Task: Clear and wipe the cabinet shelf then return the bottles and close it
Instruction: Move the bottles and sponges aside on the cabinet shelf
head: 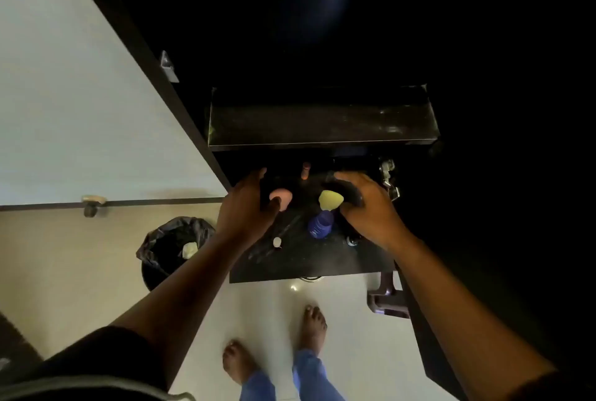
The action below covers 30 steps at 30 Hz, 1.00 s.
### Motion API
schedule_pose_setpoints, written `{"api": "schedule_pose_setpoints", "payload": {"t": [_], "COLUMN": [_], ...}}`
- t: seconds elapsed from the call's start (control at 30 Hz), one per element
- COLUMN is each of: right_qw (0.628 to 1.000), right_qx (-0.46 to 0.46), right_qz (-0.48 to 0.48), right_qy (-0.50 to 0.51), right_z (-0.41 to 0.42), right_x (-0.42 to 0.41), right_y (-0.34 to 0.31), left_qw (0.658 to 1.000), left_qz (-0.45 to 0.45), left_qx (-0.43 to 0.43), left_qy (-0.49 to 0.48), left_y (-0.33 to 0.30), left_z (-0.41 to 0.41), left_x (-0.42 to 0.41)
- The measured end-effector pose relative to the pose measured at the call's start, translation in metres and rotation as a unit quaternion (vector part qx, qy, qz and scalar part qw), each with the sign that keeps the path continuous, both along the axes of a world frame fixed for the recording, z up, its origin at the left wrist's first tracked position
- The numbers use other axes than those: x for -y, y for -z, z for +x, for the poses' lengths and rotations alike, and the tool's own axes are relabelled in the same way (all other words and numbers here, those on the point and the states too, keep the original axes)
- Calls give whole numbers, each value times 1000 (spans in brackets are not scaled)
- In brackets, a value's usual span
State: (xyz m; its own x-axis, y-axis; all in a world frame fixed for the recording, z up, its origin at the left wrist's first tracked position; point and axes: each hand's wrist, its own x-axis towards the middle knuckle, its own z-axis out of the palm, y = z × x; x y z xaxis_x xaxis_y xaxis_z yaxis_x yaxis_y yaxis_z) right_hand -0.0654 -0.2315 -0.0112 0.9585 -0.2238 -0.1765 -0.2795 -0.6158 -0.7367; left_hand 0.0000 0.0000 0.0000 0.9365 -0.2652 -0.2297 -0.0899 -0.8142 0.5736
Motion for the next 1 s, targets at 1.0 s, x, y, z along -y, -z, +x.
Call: {"api": "schedule_pose_setpoints", "payload": {"t": [1.0], "right_qw": [991], "right_qx": [-47], "right_qz": [34], "right_qy": [-117], "right_z": [60], "right_x": [-62], "right_y": [-9], "left_qw": [998], "left_qz": [-27], "left_qx": [57], "left_qy": [-15], "left_y": [77], "left_z": [9], "left_x": [-55]}}
